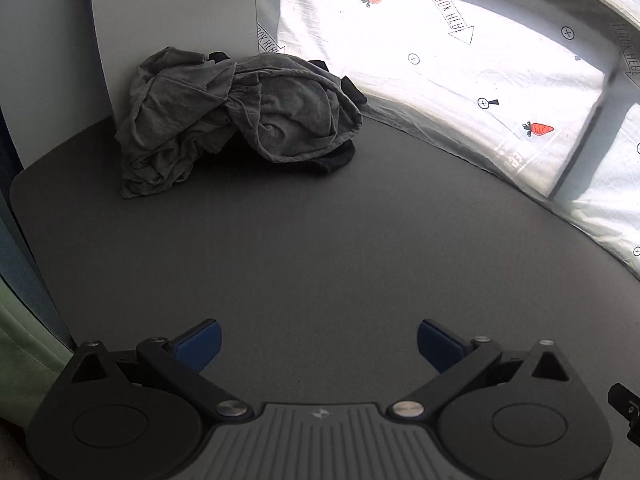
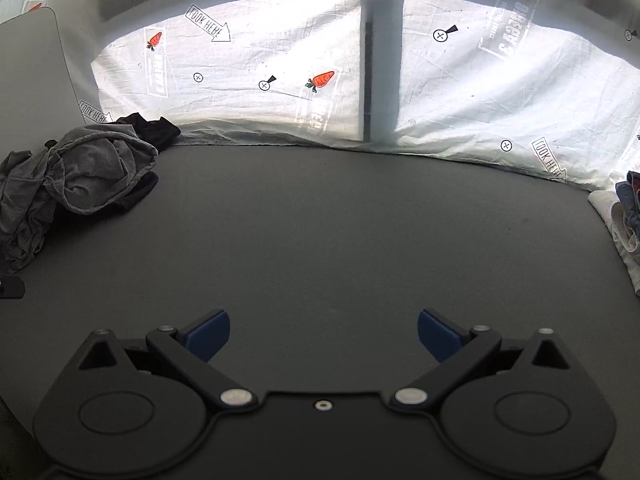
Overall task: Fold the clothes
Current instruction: 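Reach both grippers into the crumpled grey hoodie and grasp it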
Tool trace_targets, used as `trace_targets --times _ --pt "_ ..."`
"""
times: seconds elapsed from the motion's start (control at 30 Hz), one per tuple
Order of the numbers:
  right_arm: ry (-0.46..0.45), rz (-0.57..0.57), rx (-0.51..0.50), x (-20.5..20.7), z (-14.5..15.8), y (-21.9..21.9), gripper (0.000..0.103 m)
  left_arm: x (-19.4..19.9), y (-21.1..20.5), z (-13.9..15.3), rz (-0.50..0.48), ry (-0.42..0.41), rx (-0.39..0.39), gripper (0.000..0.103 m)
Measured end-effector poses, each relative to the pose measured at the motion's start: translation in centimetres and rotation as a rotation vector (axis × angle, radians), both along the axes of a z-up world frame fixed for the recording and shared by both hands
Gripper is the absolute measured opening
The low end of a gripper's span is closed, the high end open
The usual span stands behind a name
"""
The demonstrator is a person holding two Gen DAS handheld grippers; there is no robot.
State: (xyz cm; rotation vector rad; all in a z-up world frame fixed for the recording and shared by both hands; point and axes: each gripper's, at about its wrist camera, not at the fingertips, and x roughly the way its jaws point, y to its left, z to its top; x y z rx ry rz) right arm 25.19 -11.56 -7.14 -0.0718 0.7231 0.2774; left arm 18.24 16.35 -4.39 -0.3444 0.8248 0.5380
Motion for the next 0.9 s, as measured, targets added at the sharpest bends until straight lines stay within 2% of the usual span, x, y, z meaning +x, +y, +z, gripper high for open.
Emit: trace_targets --times 0.17,0.2,0.27,0.33,0.4,0.5,0.57,0.6,0.63,0.73,0.8,0.9 --pt "-0.012 0.079 0.024 4.3 0.8 7.5 0.088 2.9 7.7 -0.8 0.075 -0.008 -0.008 0.101" --pt "-0.013 0.095 0.026 5.2 0.9 9.2 0.087 3.6 9.3 -0.9 0.086 -0.009 -0.001 0.099" --pt "-0.015 0.127 0.023 7.1 0.9 12.8 0.076 5.0 12.6 -1.3 0.11 -0.007 0.017 0.096" --pt "-0.015 0.162 0.013 8.9 0.8 17.0 0.071 6.5 16.0 -1.6 0.136 0.002 0.044 0.09" --pt "-0.002 0.208 0.023 10.8 0.5 21.1 0.065 8.1 19.5 -2.0 0.154 0.007 0.072 0.082" --pt "0.012 0.283 0.043 13.7 0.1 27.3 0.05 10.4 24.1 -2.5 0.137 -0.011 0.109 0.074" --pt "0.018 0.337 0.054 15.2 -0.2 31.1 0.033 11.9 26.5 -2.9 0.128 -0.006 0.132 0.07" --pt "0.029 0.358 0.073 16.0 -0.2 32.8 0.028 12.7 27.8 -3.0 0.133 0.002 0.146 0.065" --pt "0.045 0.384 0.113 17.0 -0.1 34.9 0.023 13.1 28.8 -3.0 0.143 0.001 0.161 0.065" --pt "0.066 0.459 0.204 19.0 0.4 39.9 0.022 14.1 32.4 -2.9 0.202 -0.018 0.212 0.066" --pt "0.083 0.496 0.253 20.1 0.5 42.7 0.022 14.3 34.7 -3.0 0.263 -0.027 0.219 0.066" --pt "0.113 0.527 0.31 21.3 0.2 45.3 0.026 14.4 37.7 -3.7 0.292 -0.067 0.145 0.068"
